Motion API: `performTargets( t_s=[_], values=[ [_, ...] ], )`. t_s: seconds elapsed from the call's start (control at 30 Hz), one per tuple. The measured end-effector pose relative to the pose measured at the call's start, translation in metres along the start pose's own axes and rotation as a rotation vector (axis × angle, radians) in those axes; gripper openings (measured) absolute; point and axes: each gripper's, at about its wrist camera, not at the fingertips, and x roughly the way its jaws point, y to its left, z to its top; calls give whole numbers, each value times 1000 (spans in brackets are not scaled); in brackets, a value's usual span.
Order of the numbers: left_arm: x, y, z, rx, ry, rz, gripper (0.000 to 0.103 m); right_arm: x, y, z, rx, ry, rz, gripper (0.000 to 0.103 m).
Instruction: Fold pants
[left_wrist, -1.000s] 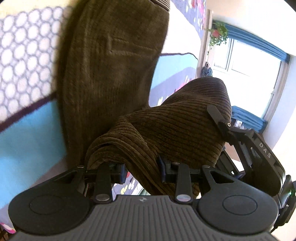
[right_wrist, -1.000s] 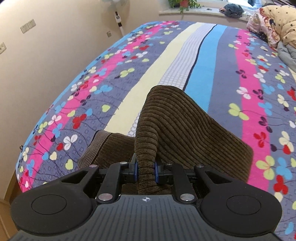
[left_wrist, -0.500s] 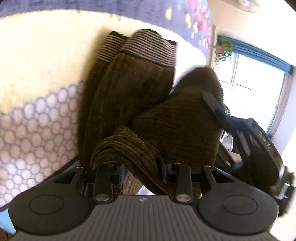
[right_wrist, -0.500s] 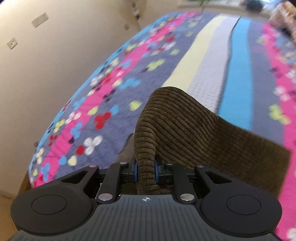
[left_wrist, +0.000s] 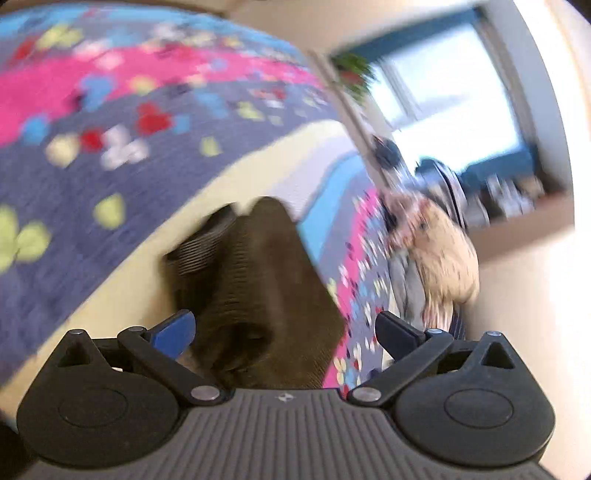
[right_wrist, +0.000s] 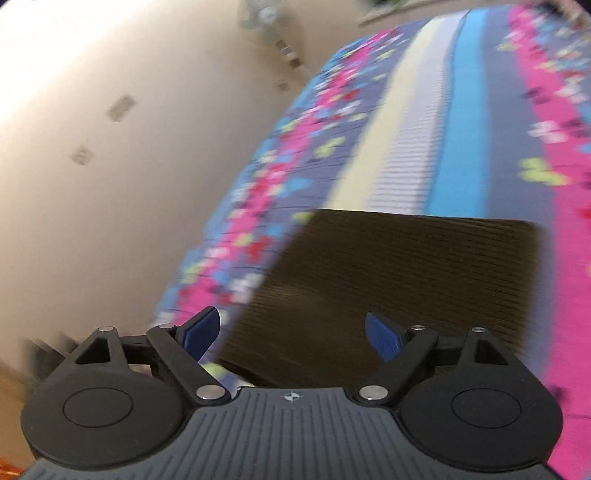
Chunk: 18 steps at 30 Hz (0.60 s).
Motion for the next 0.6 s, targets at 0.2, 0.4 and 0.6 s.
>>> performTargets(
  t_s=[0.2, 0.4, 0.6],
  values=[
    [63, -71, -6, 87, 97, -53, 103, 3, -8, -61, -72, -127, -335, 87],
    [136, -20, -6, 101, 131, 88, 103, 56, 7, -109, -317, -96, -437, 87],
    [171, 59, 17, -38, 168, 199, 93, 95, -40, -131, -105, 17, -369, 102]
  ],
)
